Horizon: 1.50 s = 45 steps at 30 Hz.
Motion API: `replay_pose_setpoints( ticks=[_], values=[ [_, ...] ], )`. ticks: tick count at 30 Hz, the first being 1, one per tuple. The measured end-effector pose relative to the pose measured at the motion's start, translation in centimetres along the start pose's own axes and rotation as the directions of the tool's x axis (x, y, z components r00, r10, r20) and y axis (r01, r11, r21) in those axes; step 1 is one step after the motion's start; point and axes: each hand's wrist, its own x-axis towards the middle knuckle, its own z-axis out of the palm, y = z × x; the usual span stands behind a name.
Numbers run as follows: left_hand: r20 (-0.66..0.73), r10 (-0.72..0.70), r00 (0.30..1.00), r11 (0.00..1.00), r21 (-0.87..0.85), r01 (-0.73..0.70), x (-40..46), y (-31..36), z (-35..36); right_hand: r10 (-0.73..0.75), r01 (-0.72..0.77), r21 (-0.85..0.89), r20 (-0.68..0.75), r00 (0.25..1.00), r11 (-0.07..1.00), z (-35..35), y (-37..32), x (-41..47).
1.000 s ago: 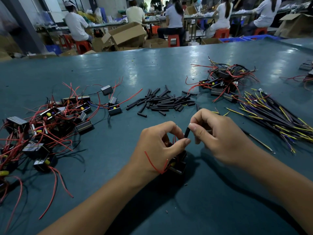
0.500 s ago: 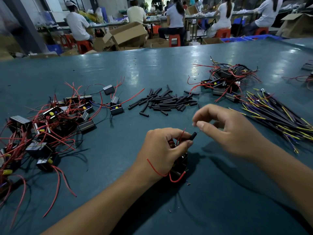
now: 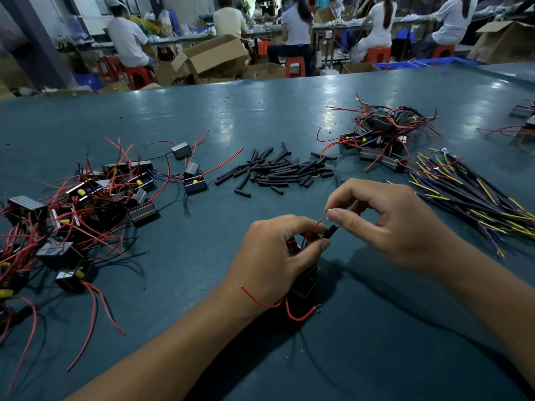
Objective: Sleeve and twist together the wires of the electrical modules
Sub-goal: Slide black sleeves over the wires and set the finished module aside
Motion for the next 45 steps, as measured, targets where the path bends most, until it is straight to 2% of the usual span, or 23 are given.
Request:
replay_pose_setpoints(
  ticks=[5, 17, 27, 30, 34, 37, 45],
  values=[
    [-0.061, 0.004, 0.998, 1.000, -0.021, -0.005, 0.1, 0.3, 0.2, 0.025, -0.025, 0.021, -0.005, 1.000, 0.999, 0.3, -0.1, 0.0],
    [-0.054, -0.029, 0.998, 0.999, -0.045, 0.026, -0.1, 0.2, 0.1, 0.082, -0.091, 0.068, 0.118, 0.990, 0.994, -0.9, 0.1, -0.3],
    [-0.066, 0.005, 0.998, 0.996, -0.086, -0.010, 0.0, 0.4, 0.0, 0.061, -0.067, 0.064, 0.081, 0.995, 0.996, -0.7, 0.1, -0.4],
    [-0.066, 0.004, 0.998, 0.994, -0.109, -0.011, 0.0, 0.6, 0.0, 0.003, -0.007, 0.065, 0.054, 0.999, 0.998, -0.7, 0.2, -0.3],
    [-0.051, -0.039, 0.998, 0.979, -0.200, 0.028, 0.0, 0.6, -0.1, -0.141, 0.148, -0.115, 0.064, 0.988, 0.982, -1.0, 0.3, -0.2],
    [-0.039, -0.045, 0.998, 0.971, -0.236, 0.034, 0.1, 0.5, -0.1, -0.182, 0.197, -0.209, 0.092, 0.979, 0.958, -1.2, 0.4, -0.1],
    [-0.032, -0.051, 0.998, 0.958, -0.283, 0.040, 0.3, 0.4, -0.1, -0.215, 0.232, -0.274, 0.093, 0.972, 0.933, -1.4, 0.0, -0.1]
  ],
)
